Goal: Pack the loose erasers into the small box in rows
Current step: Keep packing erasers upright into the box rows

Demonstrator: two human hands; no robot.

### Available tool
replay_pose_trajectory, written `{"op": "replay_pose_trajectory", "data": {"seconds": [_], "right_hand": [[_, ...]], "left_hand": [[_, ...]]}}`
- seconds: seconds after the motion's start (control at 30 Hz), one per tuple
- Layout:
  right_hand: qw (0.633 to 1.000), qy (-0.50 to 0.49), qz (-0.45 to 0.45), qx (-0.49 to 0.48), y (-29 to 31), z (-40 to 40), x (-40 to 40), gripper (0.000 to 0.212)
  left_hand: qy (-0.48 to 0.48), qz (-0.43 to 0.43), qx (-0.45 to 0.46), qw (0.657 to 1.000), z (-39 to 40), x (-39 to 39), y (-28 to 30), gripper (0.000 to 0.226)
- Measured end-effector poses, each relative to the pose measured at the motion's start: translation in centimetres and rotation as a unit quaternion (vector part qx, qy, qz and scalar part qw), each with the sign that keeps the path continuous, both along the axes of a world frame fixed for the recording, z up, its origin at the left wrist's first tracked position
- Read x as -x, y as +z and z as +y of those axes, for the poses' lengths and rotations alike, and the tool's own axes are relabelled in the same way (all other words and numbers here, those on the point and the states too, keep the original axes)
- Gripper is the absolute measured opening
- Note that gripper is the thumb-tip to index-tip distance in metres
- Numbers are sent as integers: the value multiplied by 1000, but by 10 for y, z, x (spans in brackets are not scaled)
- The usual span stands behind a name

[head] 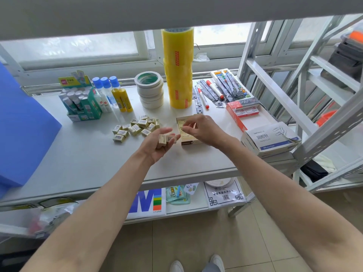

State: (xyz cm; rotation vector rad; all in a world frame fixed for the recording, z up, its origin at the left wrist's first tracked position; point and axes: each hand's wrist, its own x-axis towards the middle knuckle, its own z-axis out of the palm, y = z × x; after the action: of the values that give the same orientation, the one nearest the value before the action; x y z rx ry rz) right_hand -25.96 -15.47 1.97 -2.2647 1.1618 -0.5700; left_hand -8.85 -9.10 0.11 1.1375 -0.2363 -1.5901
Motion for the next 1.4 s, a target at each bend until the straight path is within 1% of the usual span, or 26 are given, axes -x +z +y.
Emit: {"op": "replay_pose_trajectory", "data": {"seconds": [0.07, 0.17, 0.3, 0.4, 0.47, 0.53, 0.6, 0.67, 0.77, 0.83, 0.9, 0.97, 1.03, 1.13, 1.23, 1.4], "right_hand": [[997, 44, -47, -37, 2, 10, -10, 21], [995, 73, -22, -68, 1, 20, -22, 26], [996, 54, 44, -60, 0, 24, -30, 28], [995, 52, 53, -68, -1, 24, -33, 23], [996, 52, 32, -70, -1, 25, -34, 19], [995, 42, -10, -87, -3, 25, -34, 19], [992, 20, -69, -106, -5, 27, -32, 23], [989, 0, -109, -101, -5, 28, -29, 29], [993, -8, -107, -57, -5, 29, -26, 27], [995, -16, -99, -27, -8, 30, -23, 26], [995, -22, -93, -11, -12, 30, -20, 26], [996, -20, -92, -8, -16, 30, -17, 24], [994, -21, -106, -21, -16, 31, -14, 23], [991, -32, -122, -48, -16, 32, -8, 30], [991, -39, -113, -60, -16, 30, -2, 32], [986, -28, -133, -92, -14, 32, 2, 30]], "left_hand": [[-4, 60, 15, 998, 2, -6, -3, 31], [-31, 95, 18, 995, 3, -12, -6, 40], [-49, 51, 4, 997, 3, -15, -8, 35], [-57, 44, 2, 997, 7, -14, -7, 35], [-63, 37, 3, 997, 9, -13, -7, 34], [-58, 33, 7, 998, 9, -11, -5, 33], [-34, 30, 10, 999, 8, -8, -2, 30], [-31, -2, 6, 999, 8, -6, 0, 30], [-60, -45, -24, 997, 10, -6, 2, 30], [-99, -89, -32, 991, 12, -6, 2, 33], [-143, -136, -15, 980, 12, -6, 0, 39], [-172, -162, 16, 972, 13, -5, -1, 37], [-172, -171, 39, 969, 14, -4, -3, 26], [-148, -173, 49, 972, 14, -2, -4, 13], [-142, -178, 52, 972, 14, -1, -4, 14], [-145, -204, 53, 967, 14, 3, -3, 28]]}}
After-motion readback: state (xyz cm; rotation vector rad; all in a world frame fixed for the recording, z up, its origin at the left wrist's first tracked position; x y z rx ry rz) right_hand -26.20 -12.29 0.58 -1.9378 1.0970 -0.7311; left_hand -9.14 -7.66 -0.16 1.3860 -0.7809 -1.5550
